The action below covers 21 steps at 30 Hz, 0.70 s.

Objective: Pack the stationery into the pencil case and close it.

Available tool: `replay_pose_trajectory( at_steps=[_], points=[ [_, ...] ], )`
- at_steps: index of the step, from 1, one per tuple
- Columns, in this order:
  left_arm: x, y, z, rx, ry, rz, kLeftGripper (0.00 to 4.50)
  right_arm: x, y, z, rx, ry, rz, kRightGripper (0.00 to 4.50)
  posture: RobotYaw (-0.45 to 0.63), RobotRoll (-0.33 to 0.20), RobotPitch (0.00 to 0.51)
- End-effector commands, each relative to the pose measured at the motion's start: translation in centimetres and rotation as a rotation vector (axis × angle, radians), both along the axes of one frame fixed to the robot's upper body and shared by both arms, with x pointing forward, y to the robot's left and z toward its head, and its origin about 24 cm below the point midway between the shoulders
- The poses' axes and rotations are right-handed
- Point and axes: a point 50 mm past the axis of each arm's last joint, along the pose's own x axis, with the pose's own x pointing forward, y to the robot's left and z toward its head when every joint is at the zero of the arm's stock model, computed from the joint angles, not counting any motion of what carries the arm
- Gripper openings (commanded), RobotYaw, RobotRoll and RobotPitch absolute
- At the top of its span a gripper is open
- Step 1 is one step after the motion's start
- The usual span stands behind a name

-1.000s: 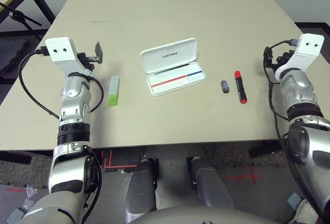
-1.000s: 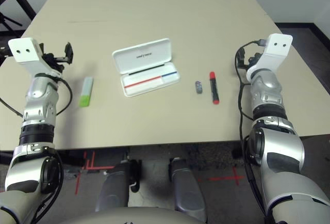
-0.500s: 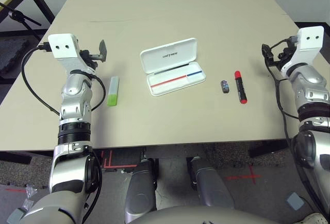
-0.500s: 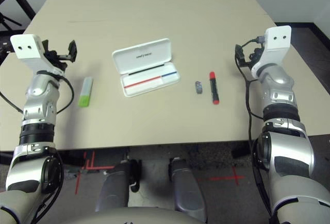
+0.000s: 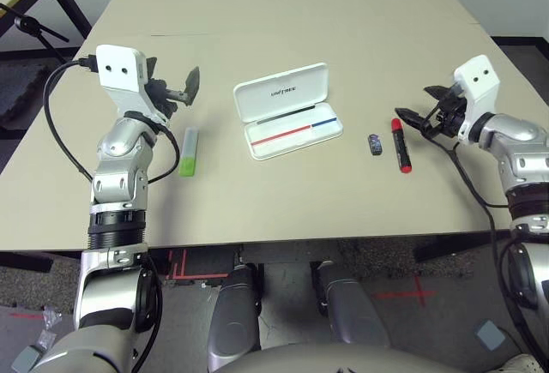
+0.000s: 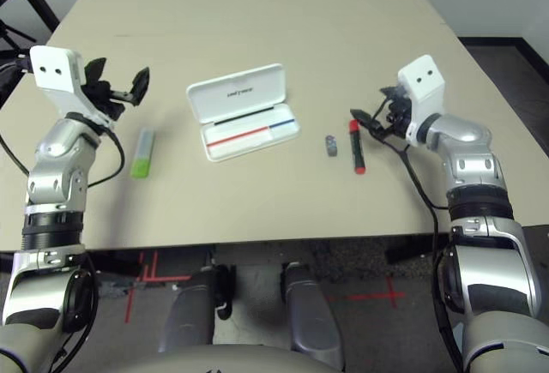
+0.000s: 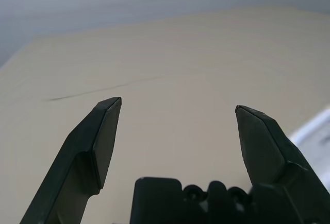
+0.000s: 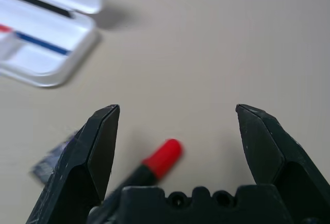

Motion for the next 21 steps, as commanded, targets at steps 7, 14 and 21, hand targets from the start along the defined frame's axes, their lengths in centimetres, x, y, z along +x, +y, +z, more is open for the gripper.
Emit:
replay_pose_trajectory(
  at_steps=[7, 14, 21],
  points=[
    [-2.7, -3.0, -0.1, 0.110, 0.140, -0.318, 4.47, -1.5, 1.2, 0.6, 0.006, 0.077, 0.138, 4.50, -0.11, 0.000, 0.180],
    [-3.9, -6.5, -0.6, 0.156, 0.222, -0.549, 4.47, -1.9, 1.8, 0.5, -0.001, 0.111, 0.183, 4.50, -0.11, 0.000, 0.175],
    [-3.3, -9.6, -2.1, 0.233, 0.287, -0.662, 4.47, -2.1, 2.9, 0.5, 0.003, 0.132, 0.229, 4.50, -0.13, 0.000, 0.170]
  ],
)
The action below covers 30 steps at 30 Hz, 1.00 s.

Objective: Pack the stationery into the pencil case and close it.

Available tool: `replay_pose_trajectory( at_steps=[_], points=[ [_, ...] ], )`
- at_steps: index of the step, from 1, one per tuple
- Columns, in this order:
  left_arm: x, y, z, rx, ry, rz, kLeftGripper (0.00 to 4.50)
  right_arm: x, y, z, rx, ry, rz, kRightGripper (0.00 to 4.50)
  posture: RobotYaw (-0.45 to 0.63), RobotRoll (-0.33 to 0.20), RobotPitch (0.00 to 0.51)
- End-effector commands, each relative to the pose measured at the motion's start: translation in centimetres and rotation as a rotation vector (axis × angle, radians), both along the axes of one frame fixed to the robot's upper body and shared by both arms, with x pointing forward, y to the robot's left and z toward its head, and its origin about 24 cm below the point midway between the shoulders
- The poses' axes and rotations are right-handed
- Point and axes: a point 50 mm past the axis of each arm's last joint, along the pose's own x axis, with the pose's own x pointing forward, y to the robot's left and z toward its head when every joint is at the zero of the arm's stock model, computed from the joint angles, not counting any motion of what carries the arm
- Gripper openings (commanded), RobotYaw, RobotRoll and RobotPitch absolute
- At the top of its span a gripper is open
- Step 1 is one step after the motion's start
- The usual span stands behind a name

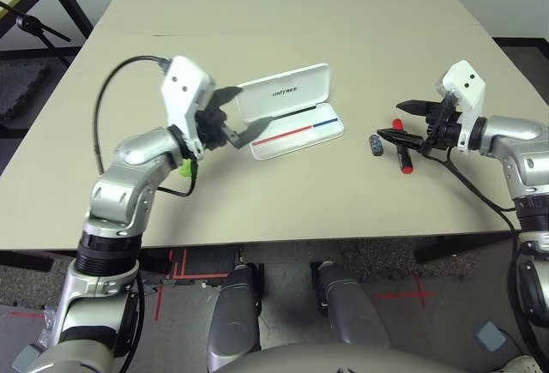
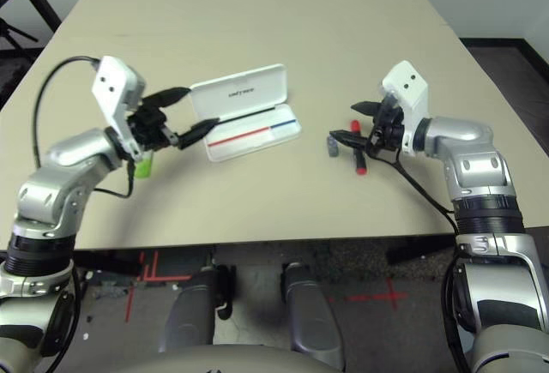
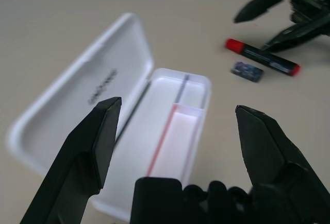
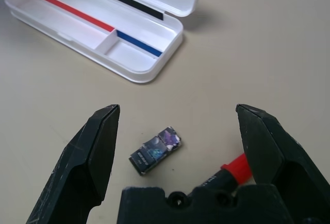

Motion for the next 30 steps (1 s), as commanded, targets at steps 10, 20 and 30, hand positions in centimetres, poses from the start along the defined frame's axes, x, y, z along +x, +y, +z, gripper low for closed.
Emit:
replay_pose_trajectory(
  at_steps=[10, 20, 30],
  points=[
    [0.2, -0.7, -2.7, 0.164, 0.146, -0.072, 4.47, -0.8, 1.0, -0.2, -0.003, 0.026, 0.041, 4.50, -0.15, 0.000, 0.165],
    [0.4, -0.8, -4.7, 0.280, 0.203, -0.076, 4.47, -0.8, 1.4, -0.5, -0.007, 0.023, 0.037, 4.50, -0.16, 0.000, 0.176],
    [0.8, -1.0, -5.8, 0.351, 0.211, -0.088, 4.47, -0.7, 1.7, -0.6, -0.008, 0.017, 0.033, 4.50, -0.16, 0.000, 0.179]
  ],
)
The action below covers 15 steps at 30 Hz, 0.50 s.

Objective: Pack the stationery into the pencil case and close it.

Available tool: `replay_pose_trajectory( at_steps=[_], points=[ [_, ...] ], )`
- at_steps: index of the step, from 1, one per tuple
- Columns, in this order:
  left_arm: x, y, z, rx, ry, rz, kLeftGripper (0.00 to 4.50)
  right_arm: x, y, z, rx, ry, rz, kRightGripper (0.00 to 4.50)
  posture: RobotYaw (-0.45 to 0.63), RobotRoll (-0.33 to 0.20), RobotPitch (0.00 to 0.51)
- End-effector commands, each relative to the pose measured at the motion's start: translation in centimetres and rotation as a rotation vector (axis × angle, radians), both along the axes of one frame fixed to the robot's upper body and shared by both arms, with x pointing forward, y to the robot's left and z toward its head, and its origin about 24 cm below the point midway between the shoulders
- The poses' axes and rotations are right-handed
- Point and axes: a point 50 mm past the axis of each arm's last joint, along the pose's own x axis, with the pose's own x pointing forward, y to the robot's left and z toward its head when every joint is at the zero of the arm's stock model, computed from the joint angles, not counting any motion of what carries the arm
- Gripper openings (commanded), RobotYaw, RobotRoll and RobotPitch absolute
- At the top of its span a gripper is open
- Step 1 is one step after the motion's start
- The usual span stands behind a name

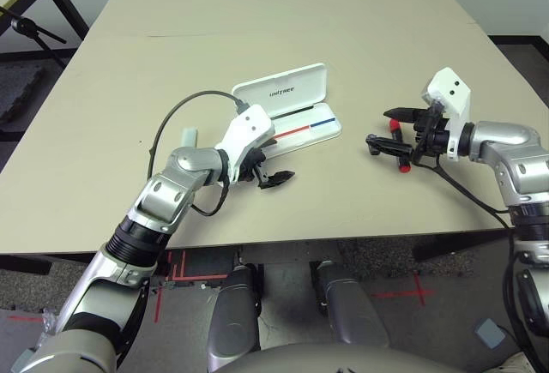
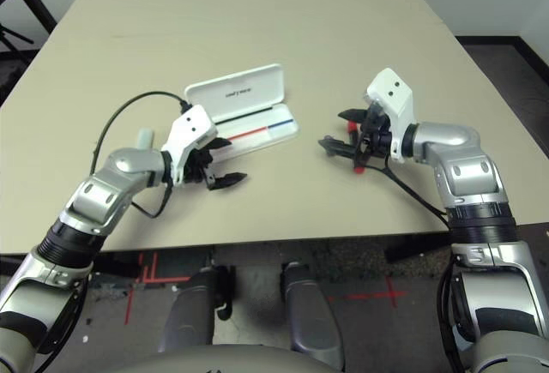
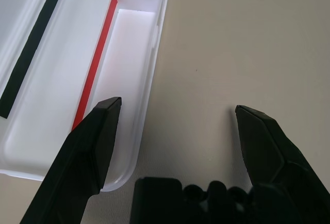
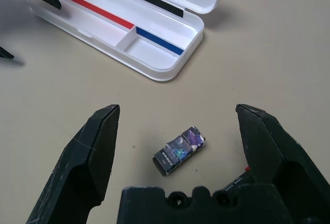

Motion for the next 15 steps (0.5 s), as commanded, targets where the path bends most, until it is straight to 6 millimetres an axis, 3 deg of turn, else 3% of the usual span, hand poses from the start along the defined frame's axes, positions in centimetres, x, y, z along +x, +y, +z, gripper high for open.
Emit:
replay_pose_trajectory(
  at_steps=[1, 9, 15],
  points=[
    [0.19, 0.06, -0.26, 0.023, 0.006, -0.008, 4.47, -0.12, 0.44, -0.20, -0.005, 0.006, 0.013, 4.50, -0.17, 0.000, 0.178],
    [0.20, -0.27, -0.27, -0.016, 0.048, -0.026, 4.47, -0.10, 0.35, -0.03, 0.018, -0.009, -0.007, 4.50, -0.18, 0.000, 0.176],
    [0.25, -0.24, -0.30, -0.021, 0.057, -0.034, 2.36, -0.30, 0.25, 0.38, 0.079, -0.006, -0.010, 4.50, -0.18, 0.000, 0.172]
  ],
)
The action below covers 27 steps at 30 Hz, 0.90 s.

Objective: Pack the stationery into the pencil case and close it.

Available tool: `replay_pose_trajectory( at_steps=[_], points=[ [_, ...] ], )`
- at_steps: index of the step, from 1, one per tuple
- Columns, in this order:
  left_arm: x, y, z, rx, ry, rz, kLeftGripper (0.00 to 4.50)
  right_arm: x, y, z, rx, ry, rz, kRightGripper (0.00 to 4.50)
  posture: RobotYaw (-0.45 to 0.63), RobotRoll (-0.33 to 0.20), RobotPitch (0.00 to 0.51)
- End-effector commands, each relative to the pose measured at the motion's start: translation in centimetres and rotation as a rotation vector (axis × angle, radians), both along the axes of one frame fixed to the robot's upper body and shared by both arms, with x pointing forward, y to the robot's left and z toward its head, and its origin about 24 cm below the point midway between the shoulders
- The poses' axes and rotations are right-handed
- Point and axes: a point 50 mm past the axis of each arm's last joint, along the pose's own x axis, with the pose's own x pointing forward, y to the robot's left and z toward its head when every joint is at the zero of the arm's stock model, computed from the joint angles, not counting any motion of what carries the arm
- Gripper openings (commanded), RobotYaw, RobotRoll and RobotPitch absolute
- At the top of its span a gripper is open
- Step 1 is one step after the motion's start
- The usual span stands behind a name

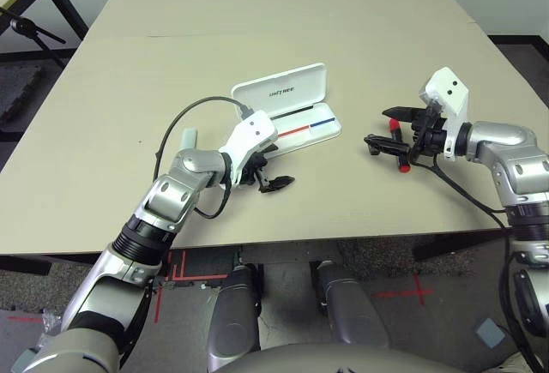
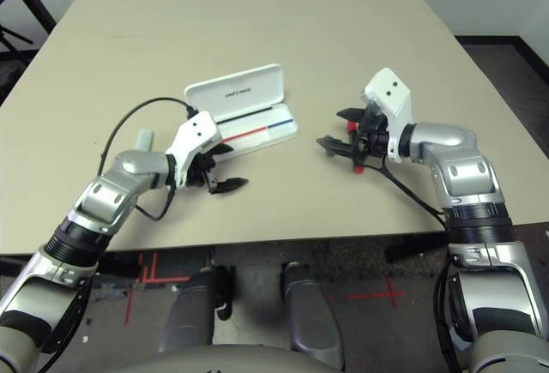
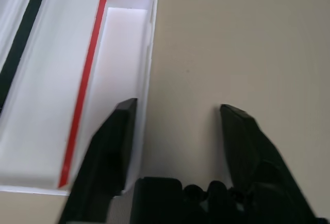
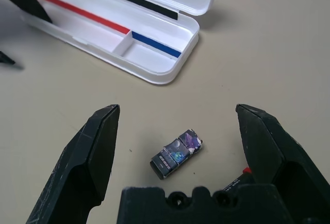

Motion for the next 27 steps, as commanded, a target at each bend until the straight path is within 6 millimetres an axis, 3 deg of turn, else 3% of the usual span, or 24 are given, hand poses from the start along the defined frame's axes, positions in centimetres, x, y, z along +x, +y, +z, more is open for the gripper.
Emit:
replay_pose_trajectory(
  at_steps=[1, 6, 14, 22, 27],
  points=[
    [0.2, 0.1, 0.0, -0.006, 0.018, -0.006, 1.98, -0.3, 0.1, 1.0, 0.110, -0.001, 0.001, 4.50, -0.18, 0.000, 0.170],
    [0.5, 0.3, -0.3, 0.001, 0.015, 0.000, 0.01, -0.9, -0.1, 2.5, 0.225, 0.035, 0.033, 4.50, -0.18, 0.000, 0.166],
    [0.7, 0.7, 0.5, 0.043, -0.051, -0.044, 0.01, -2.4, -0.5, 2.1, 0.138, 0.138, 0.095, 4.50, -0.18, 0.000, 0.163],
    [-0.9, 1.7, 1.8, 0.123, -0.112, -0.236, 0.01, -2.5, -0.2, 1.6, 0.093, 0.162, 0.115, 4.50, -0.16, 0.000, 0.165],
    [-1.4, 2.5, 1.5, 0.151, -0.101, -0.297, 0.01, -2.5, 0.4, 1.5, 0.124, 0.175, 0.138, 4.50, -0.16, 0.000, 0.164]
  ],
)
